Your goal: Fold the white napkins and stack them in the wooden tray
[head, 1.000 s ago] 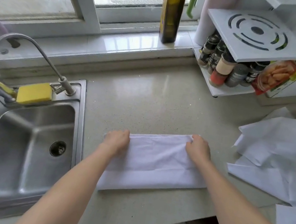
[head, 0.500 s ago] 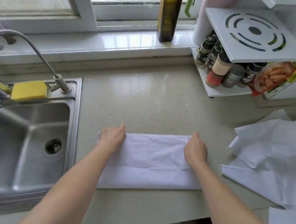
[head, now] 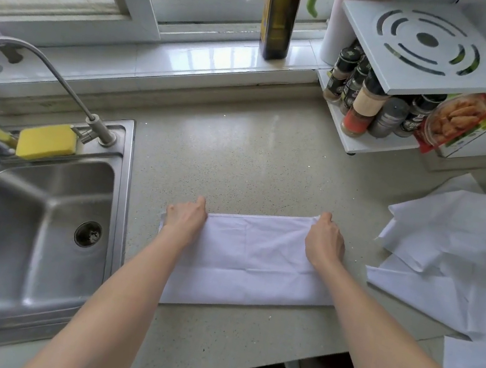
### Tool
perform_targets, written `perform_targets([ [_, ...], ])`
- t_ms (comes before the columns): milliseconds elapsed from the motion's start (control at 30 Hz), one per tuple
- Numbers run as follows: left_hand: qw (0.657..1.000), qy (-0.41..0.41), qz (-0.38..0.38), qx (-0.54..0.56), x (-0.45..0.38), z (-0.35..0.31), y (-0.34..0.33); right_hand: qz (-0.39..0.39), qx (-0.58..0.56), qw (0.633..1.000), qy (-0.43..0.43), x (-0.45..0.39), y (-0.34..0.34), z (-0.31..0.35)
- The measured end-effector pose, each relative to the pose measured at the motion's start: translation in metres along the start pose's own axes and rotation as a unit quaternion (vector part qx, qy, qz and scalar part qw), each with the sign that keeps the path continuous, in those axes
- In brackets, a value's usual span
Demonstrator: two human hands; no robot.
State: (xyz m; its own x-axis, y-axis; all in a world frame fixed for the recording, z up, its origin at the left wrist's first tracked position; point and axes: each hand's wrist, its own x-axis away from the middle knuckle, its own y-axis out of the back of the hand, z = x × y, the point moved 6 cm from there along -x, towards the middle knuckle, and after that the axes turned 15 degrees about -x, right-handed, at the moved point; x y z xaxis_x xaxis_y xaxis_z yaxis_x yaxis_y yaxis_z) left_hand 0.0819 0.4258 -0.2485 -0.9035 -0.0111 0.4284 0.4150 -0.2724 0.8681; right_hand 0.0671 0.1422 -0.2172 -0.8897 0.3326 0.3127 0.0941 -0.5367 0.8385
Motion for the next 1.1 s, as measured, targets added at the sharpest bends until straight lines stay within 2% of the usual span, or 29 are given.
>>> perform_targets([
  [100,1.0,-0.003,-0.018,0.009,0.0,0.0,0.002,-0.006,-0.013,1.0,-0.006,-0.002,0.001,-0.001],
  [167,0.999,-0.004,-0.025,0.021,0.001,0.001,0.003,-0.037,-0.009,0.999,0.009,0.001,0.005,0.002],
  [267,0.999,0.001,-0.028,0.037,0.001,0.004,0.001,-0.124,0.064,0.98,0.144,0.024,0.004,0.017],
  [300,0.999,0.003,-0.029,0.04,0.0,0.005,0.002,-0.125,0.045,0.969,0.206,0.037,-0.005,0.024],
  [367,0.999,-0.003,-0.033,0.038,-0.001,0.005,0.002,-0.061,0.025,0.95,0.306,0.066,-0.031,0.037],
  [467,0.999,-0.016,-0.021,0.033,0.002,0.003,0.003,0.093,0.076,0.951,0.287,0.091,-0.069,0.031],
  [533,0.999,-0.013,-0.019,0.03,0.004,0.003,0.006,0.134,0.082,0.956,0.246,0.091,-0.083,0.017],
  [633,0.996,0.006,-0.085,0.018,0.018,0.0,0.019,0.118,0.104,0.955,0.25,0.087,-0.087,0.014],
  [733,0.982,-0.051,-0.168,0.065,0.059,-0.028,0.018,0.114,0.114,0.955,0.25,0.088,-0.089,0.013],
  [800,0.983,-0.096,-0.133,0.081,0.09,-0.054,0.001,0.095,0.112,0.957,0.252,0.09,-0.089,0.013],
  [867,0.991,-0.094,-0.063,0.072,0.109,-0.073,-0.026,0.084,0.103,0.957,0.256,0.09,-0.092,0.016],
  [900,0.993,-0.08,-0.051,0.075,0.114,-0.076,-0.036,0.075,0.095,0.956,0.268,0.093,-0.093,0.02],
  [1000,0.993,-0.038,-0.082,0.073,0.116,-0.076,-0.047,0.088,0.073,0.94,0.321,0.11,-0.101,0.027],
  [1100,0.993,-0.025,-0.104,0.056,0.115,-0.078,-0.048,0.117,0.104,0.92,0.359,0.113,-0.104,0.007],
])
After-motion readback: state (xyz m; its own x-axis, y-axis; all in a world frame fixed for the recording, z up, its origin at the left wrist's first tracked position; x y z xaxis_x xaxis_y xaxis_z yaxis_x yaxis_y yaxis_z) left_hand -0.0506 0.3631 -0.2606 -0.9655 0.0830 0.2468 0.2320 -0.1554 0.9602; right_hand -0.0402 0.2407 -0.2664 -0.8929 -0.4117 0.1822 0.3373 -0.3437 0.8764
